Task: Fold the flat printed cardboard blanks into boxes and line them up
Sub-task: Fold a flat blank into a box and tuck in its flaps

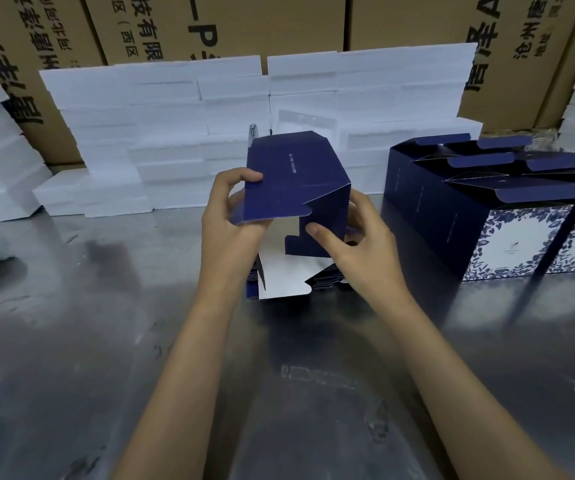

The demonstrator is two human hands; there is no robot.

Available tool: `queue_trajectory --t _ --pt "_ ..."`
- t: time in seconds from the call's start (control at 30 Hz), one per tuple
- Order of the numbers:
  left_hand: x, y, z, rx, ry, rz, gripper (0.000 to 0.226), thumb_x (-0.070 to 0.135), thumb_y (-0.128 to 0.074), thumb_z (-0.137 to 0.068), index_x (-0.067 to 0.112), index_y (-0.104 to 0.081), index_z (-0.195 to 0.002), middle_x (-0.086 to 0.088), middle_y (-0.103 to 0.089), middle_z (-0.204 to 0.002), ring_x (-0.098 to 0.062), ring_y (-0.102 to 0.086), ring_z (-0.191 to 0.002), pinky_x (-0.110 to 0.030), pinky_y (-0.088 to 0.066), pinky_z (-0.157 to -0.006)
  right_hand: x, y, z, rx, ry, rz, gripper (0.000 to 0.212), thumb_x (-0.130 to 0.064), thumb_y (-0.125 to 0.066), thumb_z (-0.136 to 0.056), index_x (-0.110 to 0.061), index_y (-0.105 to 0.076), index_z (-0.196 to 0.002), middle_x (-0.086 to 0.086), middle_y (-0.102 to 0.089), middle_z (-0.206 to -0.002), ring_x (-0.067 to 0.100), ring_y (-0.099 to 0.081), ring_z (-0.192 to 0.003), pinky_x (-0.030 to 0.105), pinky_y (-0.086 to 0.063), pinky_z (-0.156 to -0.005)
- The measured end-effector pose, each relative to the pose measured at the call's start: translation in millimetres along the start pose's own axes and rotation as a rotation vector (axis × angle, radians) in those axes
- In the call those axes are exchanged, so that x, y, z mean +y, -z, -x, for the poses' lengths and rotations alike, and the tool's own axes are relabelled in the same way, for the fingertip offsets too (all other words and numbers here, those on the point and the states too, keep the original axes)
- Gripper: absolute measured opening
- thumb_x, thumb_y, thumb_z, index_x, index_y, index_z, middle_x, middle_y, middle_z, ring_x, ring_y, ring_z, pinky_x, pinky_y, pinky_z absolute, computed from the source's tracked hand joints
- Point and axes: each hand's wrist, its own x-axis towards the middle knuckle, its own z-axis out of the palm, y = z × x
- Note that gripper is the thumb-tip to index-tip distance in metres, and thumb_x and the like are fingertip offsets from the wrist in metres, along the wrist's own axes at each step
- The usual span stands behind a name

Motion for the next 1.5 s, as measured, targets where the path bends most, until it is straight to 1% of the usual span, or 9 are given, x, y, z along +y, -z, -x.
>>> queue_trajectory --t 0.07,0.13,0.3,0.4,0.5,0.63,0.87,1.13,1.5 --pt "0.0 2.3 -1.3 0.010 -0.058 -0.044 0.036 0.002 -0.071 -0.077 0.019 -0.064 -0.109 -0.001 -0.065 -0.127 -0.021 -0.062 -0.119 -0.031 -0.053 -0.091 -1.4 -0.5 1.5 -0.039 0.014 0.042 0.056 -0.030 -0.081 -0.085 -0.040 -0.053 -0.132 -0.029 -0.066 -0.113 -0.013 -0.059 -0.104 0.005 -0.046 -0.077" --pt "-0.5 4.6 -2.0 -0.009 -0.111 -0.101 0.039 -0.006 -0.072 -0.078 0.018 -0.068 -0.109 0.001 -0.057 -0.134 -0.012 -0.055 -0.127 -0.027 -0.050 -0.098 -1.7 5.0 0.0 -0.103 0.019 0.116 0.054 -0.032 -0.083 -0.083 -0.041 -0.053 -0.127 -0.031 -0.065 -0.110 -0.009 -0.059 -0.104 0.010 -0.048 -0.079" --pt "-1.4 5.2 -1.3 0.004 -0.101 -0.120 0.037 -0.005 -0.069 -0.078 0.015 -0.070 -0.109 0.004 -0.056 -0.134 -0.016 -0.055 -0.128 -0.045 -0.046 -0.107 6.2 28.5 -9.3 -0.211 0.069 0.567 0.035 -0.053 -0.080 -0.078 -0.026 -0.058 -0.074 -0.011 -0.054 -0.074 0.008 -0.051 -0.080 0.030 -0.036 -0.080" --pt "-0.8 3.5 -1.2 0.000 -0.087 -0.124 0.034 -0.002 -0.068 -0.079 0.016 -0.070 -0.108 0.001 -0.055 -0.136 -0.012 -0.057 -0.126 -0.033 -0.049 -0.104 10.7 27.8 -10.0 -0.319 0.052 0.616 0.048 -0.050 -0.076 -0.084 -0.021 -0.048 -0.060 -0.009 -0.044 -0.054 0.011 -0.044 -0.061 0.028 -0.032 -0.078" --pt "0.4 1.8 -0.8 -0.031 -0.087 -0.135 0.033 0.009 -0.065 -0.077 0.014 -0.069 -0.110 -0.002 -0.055 -0.139 -0.013 -0.057 -0.126 -0.030 -0.050 -0.101 14.2 24.8 -9.9 -0.341 0.003 0.571 0.049 -0.042 -0.076 -0.088 -0.018 -0.044 -0.059 -0.005 -0.043 -0.051 0.013 -0.039 -0.053 0.029 -0.033 -0.058" --pt "-2.5 5.1 -3.1 -0.010 -0.071 -0.115 0.032 -0.002 -0.065 -0.082 0.011 -0.069 -0.111 -0.004 -0.056 -0.139 -0.018 -0.057 -0.126 -0.046 -0.047 -0.106 13.7 25.8 -8.3 -0.304 0.006 0.502 0.049 -0.040 -0.076 -0.088 -0.017 -0.043 -0.059 -0.006 -0.040 -0.052 0.013 -0.035 -0.055 0.030 -0.031 -0.054" --pt "-3.9 3.3 -3.1 -0.022 -0.064 -0.125 0.033 0.010 -0.065 -0.077 0.011 -0.069 -0.110 -0.003 -0.058 -0.138 -0.016 -0.058 -0.125 -0.047 -0.048 -0.104 7.1 20.9 -6.9 -0.213 0.104 0.445 0.043 -0.038 -0.072 -0.091 -0.010 -0.049 -0.069 0.006 -0.048 -0.058 0.025 -0.044 -0.060 0.045 -0.047 -0.063" --pt "-3.6 3.3 -2.8 -0.025 -0.058 -0.106 0.032 0.007 -0.064 -0.079 0.009 -0.068 -0.111 -0.004 -0.057 -0.138 -0.020 -0.058 -0.124 -0.053 -0.048 -0.103 3.6 20.4 -7.2 -0.142 0.127 0.330 0.048 -0.038 -0.075 -0.089 -0.015 -0.042 -0.064 -0.003 -0.035 -0.054 0.012 -0.032 -0.055 0.030 -0.032 -0.056" --pt "-3.4 4.3 -2.0 -0.022 -0.050 -0.110 0.031 0.003 -0.063 -0.082 0.008 -0.068 -0.112 -0.004 -0.059 -0.137 -0.019 -0.059 -0.124 -0.051 -0.049 -0.103 -10.3 20.2 -2.4 -0.117 0.115 0.279 0.042 -0.038 -0.071 -0.093 -0.019 -0.044 -0.067 -0.002 -0.042 -0.058 0.016 -0.039 -0.060 0.036 -0.037 -0.062"
